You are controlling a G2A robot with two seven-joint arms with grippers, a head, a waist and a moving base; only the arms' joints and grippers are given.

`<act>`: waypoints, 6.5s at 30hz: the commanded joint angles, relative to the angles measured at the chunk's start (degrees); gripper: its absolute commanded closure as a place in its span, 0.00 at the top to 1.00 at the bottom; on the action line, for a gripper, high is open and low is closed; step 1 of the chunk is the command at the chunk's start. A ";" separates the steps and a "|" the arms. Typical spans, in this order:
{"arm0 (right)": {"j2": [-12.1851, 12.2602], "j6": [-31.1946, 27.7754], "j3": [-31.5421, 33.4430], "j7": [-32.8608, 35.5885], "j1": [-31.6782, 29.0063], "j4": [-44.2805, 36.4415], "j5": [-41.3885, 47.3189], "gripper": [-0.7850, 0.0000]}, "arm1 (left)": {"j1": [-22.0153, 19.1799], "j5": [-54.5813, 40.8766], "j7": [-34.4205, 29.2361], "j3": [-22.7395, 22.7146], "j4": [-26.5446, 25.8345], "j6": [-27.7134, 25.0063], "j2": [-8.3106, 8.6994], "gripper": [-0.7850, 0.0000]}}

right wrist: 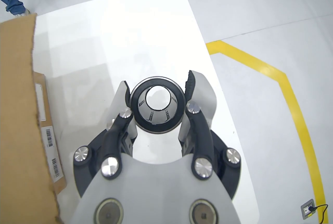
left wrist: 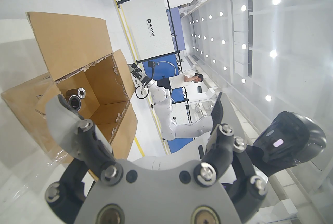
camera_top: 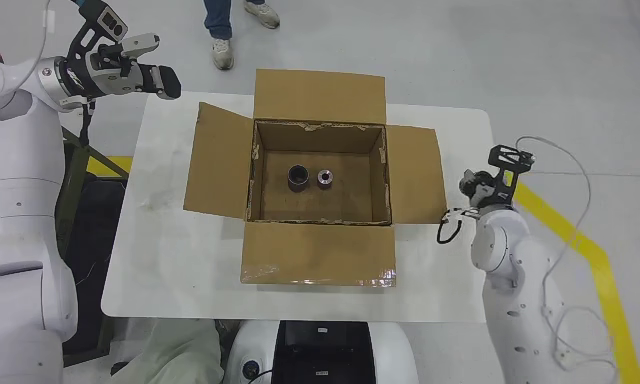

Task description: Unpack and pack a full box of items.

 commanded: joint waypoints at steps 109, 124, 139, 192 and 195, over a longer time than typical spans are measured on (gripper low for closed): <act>-9.53 -4.58 -33.44 9.73 26.40 26.31 -2.04 0.64 | 0.00 0.00 0.00 0.00 0.00 0.00 0.00 1.00; -8.14 -11.51 -29.59 8.79 15.70 6.70 -0.29 0.69 | 0.00 0.00 0.00 0.00 0.00 0.00 0.00 1.00; -5.78 -28.41 -18.47 7.14 4.41 -6.80 22.60 0.86 | 0.00 0.00 0.00 0.00 0.00 0.00 0.00 1.00; -1.30 -35.07 5.60 12.11 -3.83 -6.56 73.18 1.00 | 0.00 0.00 0.00 0.00 0.00 0.00 0.00 1.00; -0.73 -35.77 9.15 14.22 -4.18 -3.78 79.78 1.00 | 0.00 0.00 0.00 0.00 0.00 0.00 0.00 1.00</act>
